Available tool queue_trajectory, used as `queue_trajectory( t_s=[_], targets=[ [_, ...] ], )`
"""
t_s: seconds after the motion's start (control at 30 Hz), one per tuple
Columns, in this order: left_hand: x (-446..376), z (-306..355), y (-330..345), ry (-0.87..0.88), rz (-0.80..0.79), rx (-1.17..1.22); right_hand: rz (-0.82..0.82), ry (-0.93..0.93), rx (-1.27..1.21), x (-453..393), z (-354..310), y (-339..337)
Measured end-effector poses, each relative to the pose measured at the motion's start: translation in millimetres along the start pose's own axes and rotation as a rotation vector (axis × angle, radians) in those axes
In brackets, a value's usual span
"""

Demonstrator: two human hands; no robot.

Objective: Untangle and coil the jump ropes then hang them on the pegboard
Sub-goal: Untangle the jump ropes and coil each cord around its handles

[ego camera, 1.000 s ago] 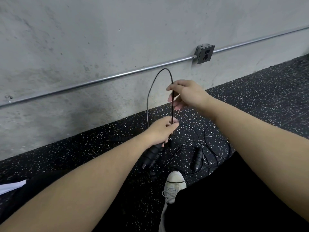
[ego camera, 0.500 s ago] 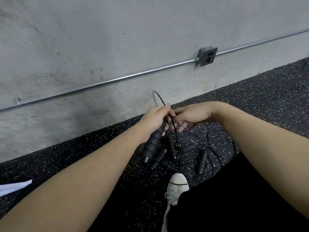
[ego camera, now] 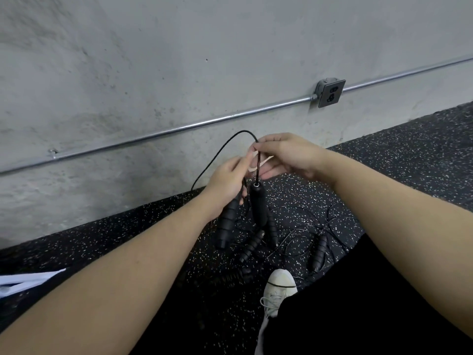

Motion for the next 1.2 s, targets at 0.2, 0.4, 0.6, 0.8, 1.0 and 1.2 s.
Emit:
queue_trajectory(
  t_s=[0.2,0.4,0.6,0.8,1.0,1.2],
  targets=[
    [16.8,6.0,-13.0,0.122,-0.030,-0.207,0.108,0.026,-0.323,-10.1,-11.5,14.5],
    [24.5,11.7,-43.4,0.091,0.078,-0.087,0.139,0.105,-0.270,-19.7,-7.5,33.5],
    [38.6,16.2,-91.4,0.008,0.243,0.108,-0.116,0.074,-0.002,-14.1,-16.4,81.0],
    [61.2,19.4,-136.5,-0.002,0.392,0.210,-0.301,-0.090,0.213,-3.4,-40.9,143.6],
    [86.4,23.2,-175.3,0.077,0.556,0.251,-0.174,-0.154,-0.078,-14.1,-73.5,179.5],
    [108.3,20.6,-218.8,0.109,0.599,0.550,-0.150,0.011,-0.226,-18.5,-68.0,217.2]
  ],
)
Point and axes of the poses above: each hand's wrist, its own x-axis away from the middle knuckle, its own y-axis out of the palm, z = x × y, the point moved 8 cm from there along -x, towards the middle knuckle, and after that the axes turned 5 degrees about -y, right-handed, at the moved point
